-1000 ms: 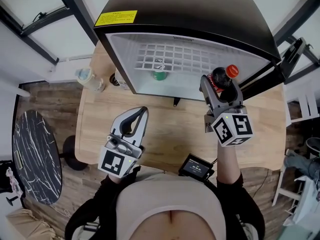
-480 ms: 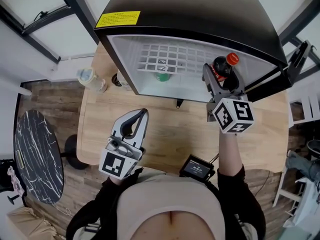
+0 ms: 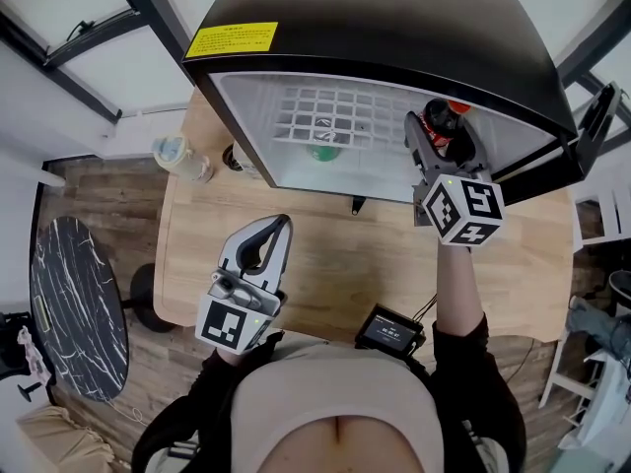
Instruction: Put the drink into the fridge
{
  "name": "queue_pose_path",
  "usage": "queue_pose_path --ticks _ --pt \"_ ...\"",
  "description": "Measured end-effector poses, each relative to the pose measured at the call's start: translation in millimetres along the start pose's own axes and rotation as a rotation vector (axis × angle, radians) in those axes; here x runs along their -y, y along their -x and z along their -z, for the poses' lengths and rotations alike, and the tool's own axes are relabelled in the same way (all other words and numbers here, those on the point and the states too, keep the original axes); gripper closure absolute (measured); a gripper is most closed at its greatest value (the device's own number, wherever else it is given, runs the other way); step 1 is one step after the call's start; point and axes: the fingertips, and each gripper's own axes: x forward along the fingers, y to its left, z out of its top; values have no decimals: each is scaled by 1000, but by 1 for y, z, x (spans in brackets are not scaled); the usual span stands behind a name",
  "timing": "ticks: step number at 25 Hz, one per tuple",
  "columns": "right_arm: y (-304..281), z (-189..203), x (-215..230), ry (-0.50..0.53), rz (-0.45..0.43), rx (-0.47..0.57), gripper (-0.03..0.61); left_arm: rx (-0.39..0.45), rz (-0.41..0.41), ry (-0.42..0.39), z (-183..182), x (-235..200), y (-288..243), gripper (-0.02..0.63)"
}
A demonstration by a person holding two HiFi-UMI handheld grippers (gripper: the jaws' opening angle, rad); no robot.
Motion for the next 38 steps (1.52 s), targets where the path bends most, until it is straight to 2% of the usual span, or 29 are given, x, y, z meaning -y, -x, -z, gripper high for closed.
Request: queue_pose_path --ticks 7,18,22,30,34,38 --pt "-16 6 8 15 8 -23 259 25 11 -2 -3 0 -6 609" --pt "-36 11 18 23 24 -48 259 -11 -4 -2 5 -4 -2 609" --pt "-40 12 18 23 22 -51 259 22 3 -8 -2 -4 -6 609" --pt "-45 13 20 34 28 -55 259 -46 5 14 9 -2 -7 609" --pt "-45 14 20 38 29 -54 259 -7 6 4 3 -1 -9 609" --pt "-46 15 19 36 26 -58 259 -40 8 19 10 3 -8 609"
